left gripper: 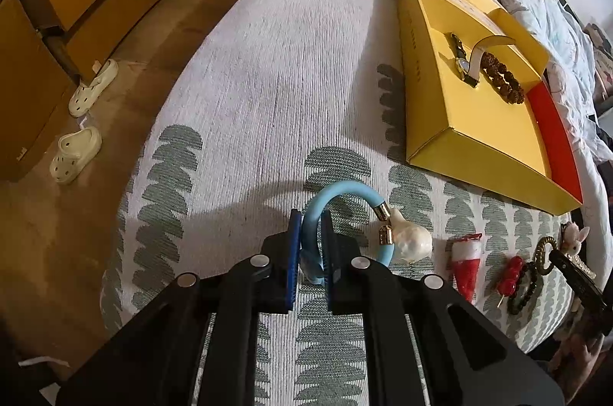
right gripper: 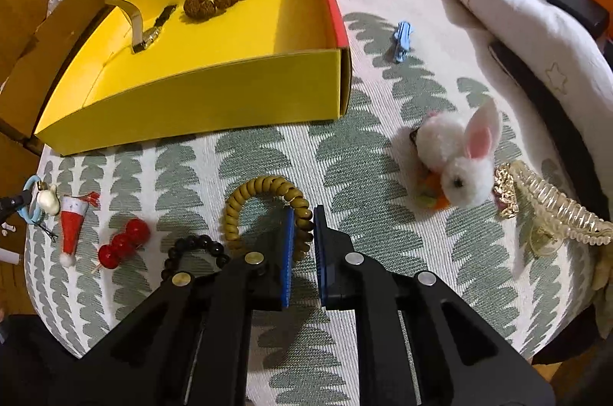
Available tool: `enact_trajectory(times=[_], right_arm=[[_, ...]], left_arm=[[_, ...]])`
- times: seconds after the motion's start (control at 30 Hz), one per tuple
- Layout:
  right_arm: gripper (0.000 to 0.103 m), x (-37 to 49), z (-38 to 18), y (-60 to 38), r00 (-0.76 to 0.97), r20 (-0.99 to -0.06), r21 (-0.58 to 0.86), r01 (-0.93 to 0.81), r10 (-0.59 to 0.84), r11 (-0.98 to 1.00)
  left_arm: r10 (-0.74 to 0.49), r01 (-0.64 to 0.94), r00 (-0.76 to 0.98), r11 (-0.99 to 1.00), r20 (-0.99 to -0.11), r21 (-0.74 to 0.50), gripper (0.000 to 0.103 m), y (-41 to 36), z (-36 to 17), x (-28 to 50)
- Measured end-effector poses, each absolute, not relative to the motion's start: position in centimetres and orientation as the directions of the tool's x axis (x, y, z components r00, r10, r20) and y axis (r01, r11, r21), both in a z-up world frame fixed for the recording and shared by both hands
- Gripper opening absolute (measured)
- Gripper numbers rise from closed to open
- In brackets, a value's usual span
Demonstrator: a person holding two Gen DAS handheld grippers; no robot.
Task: Organize jewelry
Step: 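Carry the blue bangle and olive coil bracelet into the yellow box with both tools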
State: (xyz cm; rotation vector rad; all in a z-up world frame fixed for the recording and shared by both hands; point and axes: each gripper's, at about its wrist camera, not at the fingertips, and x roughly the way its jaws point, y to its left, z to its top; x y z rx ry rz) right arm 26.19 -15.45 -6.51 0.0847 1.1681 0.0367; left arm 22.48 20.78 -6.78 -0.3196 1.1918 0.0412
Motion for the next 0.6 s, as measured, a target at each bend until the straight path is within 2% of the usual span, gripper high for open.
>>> enact_trajectory(times=[0.3,0.6], right_arm=[[0.011,24.5,-3.0,-16.4,0.469,-0.875,0.140,0.005,0.122,0.990],[0.011,25.6,3.2,-15.2,0.548,-0.811,0.200,-0.070,0.205,0.977]], left_arm=[[-0.147,-0.201,0.408,0.948,-0.901,-0.245,0.010,21.4,-5.6,22.1],[-0.202,-0.127,0.499,0.945,-0.843,-0.301,0.010,19.9,-0.4,22.4]])
